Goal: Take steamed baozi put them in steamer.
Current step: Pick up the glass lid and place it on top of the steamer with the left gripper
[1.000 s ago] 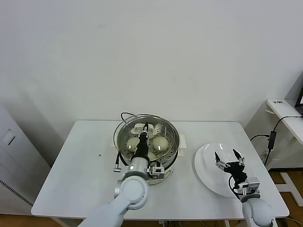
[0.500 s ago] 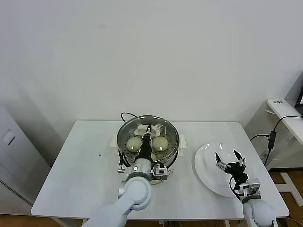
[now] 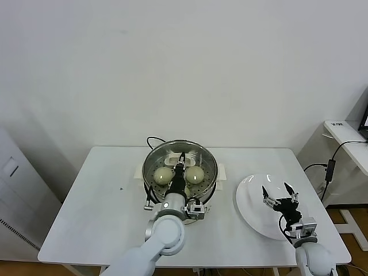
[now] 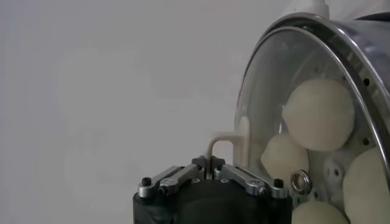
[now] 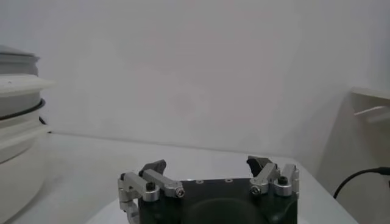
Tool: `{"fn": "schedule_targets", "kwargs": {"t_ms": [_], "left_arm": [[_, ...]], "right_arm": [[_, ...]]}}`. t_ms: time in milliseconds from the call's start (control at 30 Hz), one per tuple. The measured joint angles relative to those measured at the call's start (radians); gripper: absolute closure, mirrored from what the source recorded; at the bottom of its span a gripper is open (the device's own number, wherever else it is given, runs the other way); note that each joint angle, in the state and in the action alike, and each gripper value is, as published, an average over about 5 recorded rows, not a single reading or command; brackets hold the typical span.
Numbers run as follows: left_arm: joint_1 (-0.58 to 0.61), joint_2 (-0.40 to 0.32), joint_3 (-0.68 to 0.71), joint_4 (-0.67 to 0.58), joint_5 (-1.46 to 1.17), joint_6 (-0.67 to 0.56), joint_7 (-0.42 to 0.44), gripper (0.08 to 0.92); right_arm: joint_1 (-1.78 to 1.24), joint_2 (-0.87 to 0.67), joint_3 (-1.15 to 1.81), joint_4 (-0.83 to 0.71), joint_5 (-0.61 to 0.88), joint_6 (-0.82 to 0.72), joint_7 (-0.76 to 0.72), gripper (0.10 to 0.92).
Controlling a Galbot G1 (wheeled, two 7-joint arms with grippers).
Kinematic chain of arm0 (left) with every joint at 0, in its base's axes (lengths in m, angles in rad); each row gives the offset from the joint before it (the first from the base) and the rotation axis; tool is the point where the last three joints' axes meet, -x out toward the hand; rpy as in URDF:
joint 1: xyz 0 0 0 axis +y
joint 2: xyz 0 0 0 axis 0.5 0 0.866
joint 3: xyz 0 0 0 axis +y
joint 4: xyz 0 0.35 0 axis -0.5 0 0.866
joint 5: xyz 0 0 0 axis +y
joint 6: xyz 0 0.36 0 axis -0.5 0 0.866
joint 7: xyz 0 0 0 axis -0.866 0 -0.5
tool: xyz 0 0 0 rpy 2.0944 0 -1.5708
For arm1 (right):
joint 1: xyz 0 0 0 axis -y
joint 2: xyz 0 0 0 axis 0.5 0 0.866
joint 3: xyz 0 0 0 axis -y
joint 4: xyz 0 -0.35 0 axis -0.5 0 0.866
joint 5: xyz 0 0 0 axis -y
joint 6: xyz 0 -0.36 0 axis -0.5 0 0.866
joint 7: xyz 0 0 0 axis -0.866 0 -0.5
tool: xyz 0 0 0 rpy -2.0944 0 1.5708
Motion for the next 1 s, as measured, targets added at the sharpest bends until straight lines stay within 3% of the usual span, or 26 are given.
{"fn": "schedule_targets", "kwargs": {"t_ms": [600, 1000], "left_arm": [[0.019, 0.006, -0.002, -0.006, -0.014, 0.004, -0.009, 0.870], [0.042, 0.052, -0.048, -0.095, -0.185, -0.001, -0.012, 0.540]], "right_arm": [[-0.001, 0.006, 0.008, -0.003, -0.002, 0.003, -0.003, 0.203], [0.000, 0.003, 0.011, -0.003, 0.000, 0.003, -0.005, 0.203]]}}
